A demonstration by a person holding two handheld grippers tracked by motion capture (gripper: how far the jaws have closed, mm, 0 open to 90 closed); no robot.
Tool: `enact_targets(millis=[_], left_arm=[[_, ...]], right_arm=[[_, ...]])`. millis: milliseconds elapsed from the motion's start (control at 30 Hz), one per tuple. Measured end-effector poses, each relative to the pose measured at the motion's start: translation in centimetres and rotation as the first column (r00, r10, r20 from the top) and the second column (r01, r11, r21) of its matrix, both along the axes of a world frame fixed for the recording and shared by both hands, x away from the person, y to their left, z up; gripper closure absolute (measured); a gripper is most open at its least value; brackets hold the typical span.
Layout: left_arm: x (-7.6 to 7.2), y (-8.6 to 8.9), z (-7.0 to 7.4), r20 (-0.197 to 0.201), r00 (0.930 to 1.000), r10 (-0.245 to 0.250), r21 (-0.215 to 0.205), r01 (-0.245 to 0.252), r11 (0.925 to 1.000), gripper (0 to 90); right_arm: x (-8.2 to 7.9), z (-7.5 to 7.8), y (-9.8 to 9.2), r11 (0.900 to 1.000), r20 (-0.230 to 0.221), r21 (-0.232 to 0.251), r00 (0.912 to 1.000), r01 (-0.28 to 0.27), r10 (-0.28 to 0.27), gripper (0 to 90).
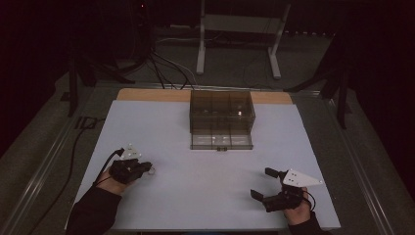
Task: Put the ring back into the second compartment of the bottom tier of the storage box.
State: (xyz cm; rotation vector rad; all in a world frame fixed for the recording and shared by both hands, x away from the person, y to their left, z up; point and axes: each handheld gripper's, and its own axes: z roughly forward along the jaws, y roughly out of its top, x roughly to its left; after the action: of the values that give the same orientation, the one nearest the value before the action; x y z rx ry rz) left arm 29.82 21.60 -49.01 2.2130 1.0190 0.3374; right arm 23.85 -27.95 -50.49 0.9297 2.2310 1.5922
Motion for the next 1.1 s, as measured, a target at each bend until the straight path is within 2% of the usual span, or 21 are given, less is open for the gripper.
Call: enact_targets(millis=[267,1100], left_arm=[[0.2,-0.4,0.3,0.003,1.0,-0.007,-0.004,0.007,1.0,88.2],[1.3,-2.7,1.2,0.019,0.9975,-0.069,-0.007,0.069,0.9976,88.1]], right_arm=[[0.0,0.0,-0.1,1.0,-0.005,0.003,1.0,0.002,-0.002,0.0],[-0.1,0.0,-0.1,1.0,-0.001,0.004,1.0,0.003,-0.003,0.0]])
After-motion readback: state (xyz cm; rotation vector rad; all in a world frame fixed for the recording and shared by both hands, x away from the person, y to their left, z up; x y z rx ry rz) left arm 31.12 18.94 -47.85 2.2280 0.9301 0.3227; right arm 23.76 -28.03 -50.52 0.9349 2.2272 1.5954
